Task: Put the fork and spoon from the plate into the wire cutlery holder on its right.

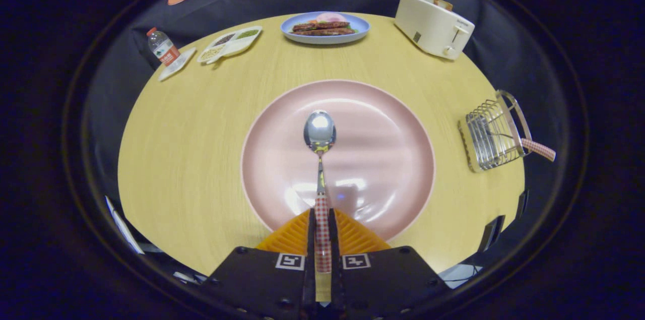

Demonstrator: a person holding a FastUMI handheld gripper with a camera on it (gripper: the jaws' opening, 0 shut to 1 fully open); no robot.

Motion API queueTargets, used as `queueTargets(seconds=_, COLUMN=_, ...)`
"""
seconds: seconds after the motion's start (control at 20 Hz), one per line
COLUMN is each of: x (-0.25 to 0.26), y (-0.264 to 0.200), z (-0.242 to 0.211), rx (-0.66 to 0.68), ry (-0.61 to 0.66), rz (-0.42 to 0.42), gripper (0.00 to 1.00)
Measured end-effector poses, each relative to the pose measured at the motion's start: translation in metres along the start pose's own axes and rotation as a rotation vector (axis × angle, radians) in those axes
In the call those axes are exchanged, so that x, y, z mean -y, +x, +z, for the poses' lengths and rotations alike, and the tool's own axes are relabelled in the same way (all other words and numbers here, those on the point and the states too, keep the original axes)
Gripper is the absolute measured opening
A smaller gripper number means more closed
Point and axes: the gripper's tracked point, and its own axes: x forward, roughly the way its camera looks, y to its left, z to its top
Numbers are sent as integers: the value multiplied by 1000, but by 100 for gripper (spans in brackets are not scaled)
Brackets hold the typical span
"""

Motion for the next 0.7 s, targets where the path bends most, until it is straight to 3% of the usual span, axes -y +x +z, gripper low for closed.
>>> queueTargets(seconds=0.1, x=3, y=-6, z=0, rx=-2, ry=-17, rz=2, gripper=12)
queueTargets(seconds=0.15, x=4, y=-8, z=0, rx=-5, ry=-31, rz=14, gripper=6)
queueTargets(seconds=0.7, x=58, y=-78, z=21, rx=40, ry=-137, rz=55, gripper=6)
